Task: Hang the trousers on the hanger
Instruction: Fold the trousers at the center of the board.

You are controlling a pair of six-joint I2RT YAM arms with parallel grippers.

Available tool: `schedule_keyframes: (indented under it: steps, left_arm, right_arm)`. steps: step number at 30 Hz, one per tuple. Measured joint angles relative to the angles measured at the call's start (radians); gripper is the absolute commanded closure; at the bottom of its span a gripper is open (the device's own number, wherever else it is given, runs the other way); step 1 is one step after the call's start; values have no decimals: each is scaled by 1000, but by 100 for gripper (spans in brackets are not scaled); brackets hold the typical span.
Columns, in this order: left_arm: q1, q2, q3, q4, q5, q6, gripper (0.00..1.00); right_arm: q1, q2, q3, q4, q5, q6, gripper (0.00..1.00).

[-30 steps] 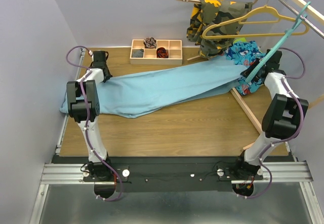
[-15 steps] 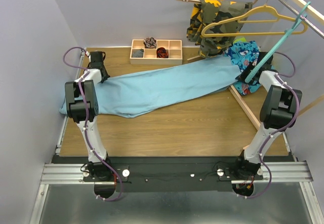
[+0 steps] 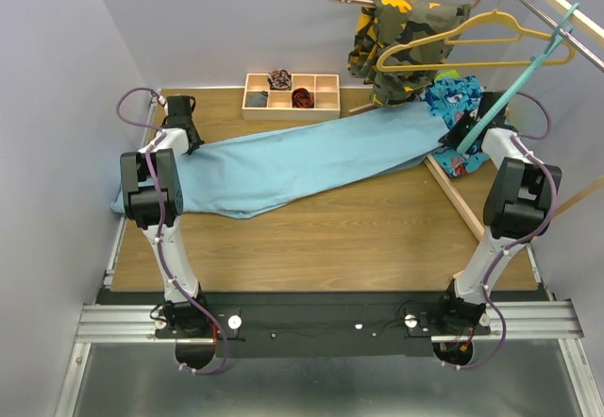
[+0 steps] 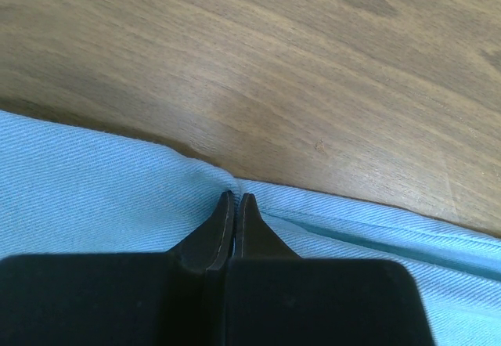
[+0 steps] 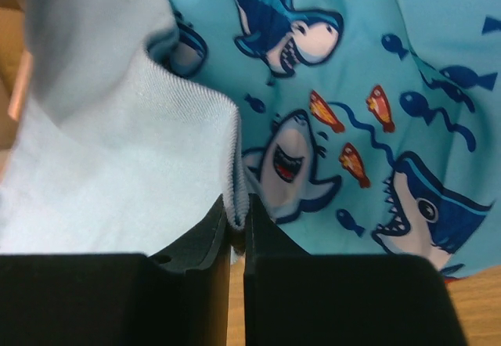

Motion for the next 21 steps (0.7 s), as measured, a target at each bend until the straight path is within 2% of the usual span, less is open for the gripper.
schedule_keyframes:
  steps: [1, 4, 6, 8, 15, 21]
  left_arm:
    - [0, 0, 0, 0, 0, 0, 100]
    - [0, 0, 0, 0, 0, 0, 100]
    - [0, 0, 0, 0, 0, 0, 100]
    - [0, 0, 0, 0, 0, 0, 100]
    - [2, 0, 0, 0, 2, 0, 100]
    - [2, 0, 0, 0, 2, 0, 100]
  right_arm:
    - [0, 0, -10, 0, 2, 2, 70]
    - [0, 0, -41, -1, 8, 5, 59]
    - [0, 0, -54, -2, 13, 4, 53]
    - [0, 0, -58, -2, 18, 5, 51]
    - [0, 0, -58, -1, 21, 6, 52]
    - [4, 19, -58, 2, 2, 21, 64]
